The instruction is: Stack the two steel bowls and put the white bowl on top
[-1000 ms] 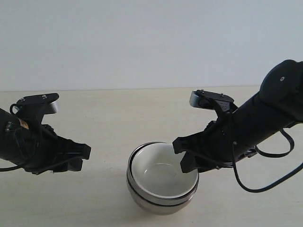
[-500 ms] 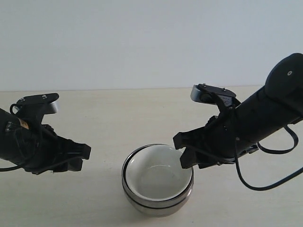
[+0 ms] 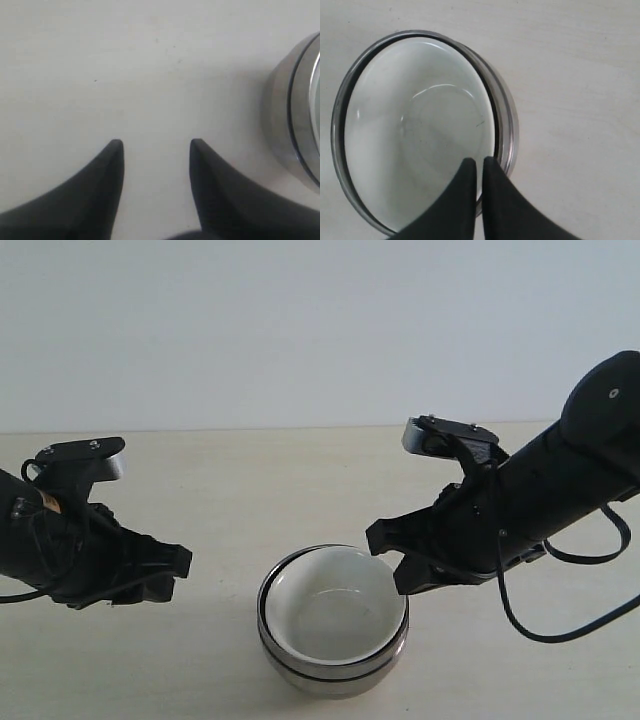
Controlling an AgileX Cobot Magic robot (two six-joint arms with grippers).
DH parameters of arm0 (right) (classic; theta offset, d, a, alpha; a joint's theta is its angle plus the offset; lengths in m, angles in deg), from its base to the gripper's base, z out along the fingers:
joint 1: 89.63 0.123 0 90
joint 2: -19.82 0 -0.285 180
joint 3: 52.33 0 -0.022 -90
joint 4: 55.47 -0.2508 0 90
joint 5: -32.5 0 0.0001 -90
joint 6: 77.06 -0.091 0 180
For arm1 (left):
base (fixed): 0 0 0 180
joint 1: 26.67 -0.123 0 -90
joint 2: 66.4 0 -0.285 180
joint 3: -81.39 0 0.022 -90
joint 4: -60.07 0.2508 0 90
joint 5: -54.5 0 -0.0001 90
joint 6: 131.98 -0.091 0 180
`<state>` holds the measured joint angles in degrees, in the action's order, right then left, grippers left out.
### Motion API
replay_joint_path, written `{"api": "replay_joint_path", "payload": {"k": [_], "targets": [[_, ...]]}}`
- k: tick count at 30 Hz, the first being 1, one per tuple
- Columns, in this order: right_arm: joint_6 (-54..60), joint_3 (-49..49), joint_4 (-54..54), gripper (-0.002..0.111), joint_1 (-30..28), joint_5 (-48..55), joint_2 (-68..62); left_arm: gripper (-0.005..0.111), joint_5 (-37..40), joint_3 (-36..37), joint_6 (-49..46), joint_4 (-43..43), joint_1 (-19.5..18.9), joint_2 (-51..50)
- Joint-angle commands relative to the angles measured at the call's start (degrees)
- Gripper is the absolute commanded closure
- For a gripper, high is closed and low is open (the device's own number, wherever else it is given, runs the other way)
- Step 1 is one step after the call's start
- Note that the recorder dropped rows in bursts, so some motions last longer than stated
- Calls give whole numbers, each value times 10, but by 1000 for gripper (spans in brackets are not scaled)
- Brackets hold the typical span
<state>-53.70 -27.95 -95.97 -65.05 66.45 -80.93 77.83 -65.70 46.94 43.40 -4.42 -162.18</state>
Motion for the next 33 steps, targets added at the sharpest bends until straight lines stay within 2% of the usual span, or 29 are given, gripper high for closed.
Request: {"api": "replay_joint_path", "payload": {"k": [1, 33], "targets": [[6, 1, 0, 108, 1, 3, 4, 66, 3, -3, -3, -5, 3, -1], [6, 1, -9, 108, 1, -8, 3, 66, 2, -3, -7, -19, 3, -1]]}}
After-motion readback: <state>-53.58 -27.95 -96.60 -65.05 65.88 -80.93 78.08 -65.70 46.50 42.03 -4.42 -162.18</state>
